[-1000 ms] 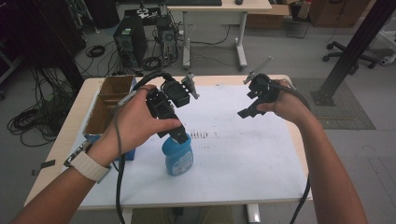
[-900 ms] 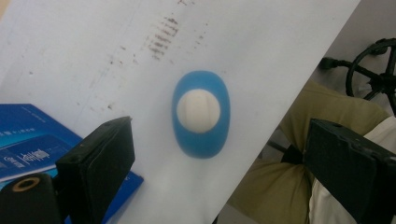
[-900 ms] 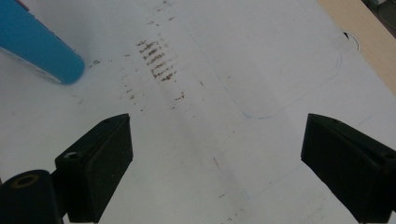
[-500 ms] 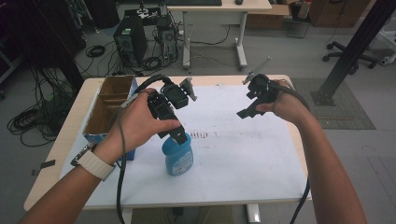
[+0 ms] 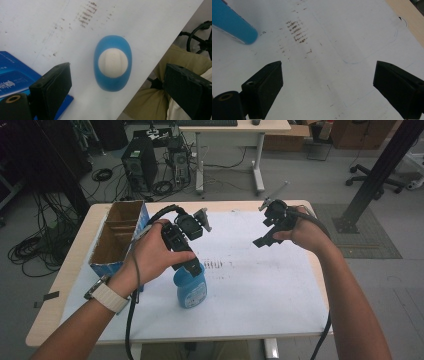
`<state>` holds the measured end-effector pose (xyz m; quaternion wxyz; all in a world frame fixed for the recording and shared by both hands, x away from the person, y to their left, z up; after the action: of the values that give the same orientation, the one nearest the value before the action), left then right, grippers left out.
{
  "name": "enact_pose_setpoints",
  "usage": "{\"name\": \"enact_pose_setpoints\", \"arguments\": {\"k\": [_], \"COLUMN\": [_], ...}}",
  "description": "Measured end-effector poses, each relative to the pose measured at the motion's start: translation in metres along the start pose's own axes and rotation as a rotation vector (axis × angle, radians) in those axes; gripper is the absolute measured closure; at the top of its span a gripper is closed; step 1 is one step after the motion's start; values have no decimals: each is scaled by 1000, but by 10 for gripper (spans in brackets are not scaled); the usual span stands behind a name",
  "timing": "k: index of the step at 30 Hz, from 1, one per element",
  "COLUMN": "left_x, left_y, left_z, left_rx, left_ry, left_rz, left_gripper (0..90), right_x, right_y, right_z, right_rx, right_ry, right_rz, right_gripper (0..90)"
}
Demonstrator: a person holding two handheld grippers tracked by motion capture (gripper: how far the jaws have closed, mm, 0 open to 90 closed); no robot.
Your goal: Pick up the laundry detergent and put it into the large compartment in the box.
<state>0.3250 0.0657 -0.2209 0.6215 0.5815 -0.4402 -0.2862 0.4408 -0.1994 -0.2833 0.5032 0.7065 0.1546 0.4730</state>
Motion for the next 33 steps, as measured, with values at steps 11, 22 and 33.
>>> {"name": "enact_pose_setpoints", "arguments": {"k": [11, 22, 33], "left_x": [0, 0, 0], "left_y": [-9, -19, -28], "left_z": [-1, -1, -1], "left_rx": [5, 21, 13], "left_ry": [21, 44, 52], "left_rz": [-10, -24, -21], "left_gripper": [87, 88, 88], "right_x": [0, 1, 0], "right_y": [-2, -3, -2], "right_z": [0, 0, 0], "right_rx": [1, 5, 3], "right_ry": [1, 5, 3], "right_rz": [-4, -4, -6], "right_gripper": [90, 90, 90]}}
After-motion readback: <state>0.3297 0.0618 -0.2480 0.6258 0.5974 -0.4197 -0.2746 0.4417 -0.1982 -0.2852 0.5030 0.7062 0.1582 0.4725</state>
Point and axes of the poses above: each handheld gripper's, and its own axes: y roughly backward along the jaws, x roughly out of its top, z roughly to its right, the point moved 1 cm from there along -y, roughly forward along the jaws, and after that the axes turned 8 degrees about -y, right-handed, at the moved point
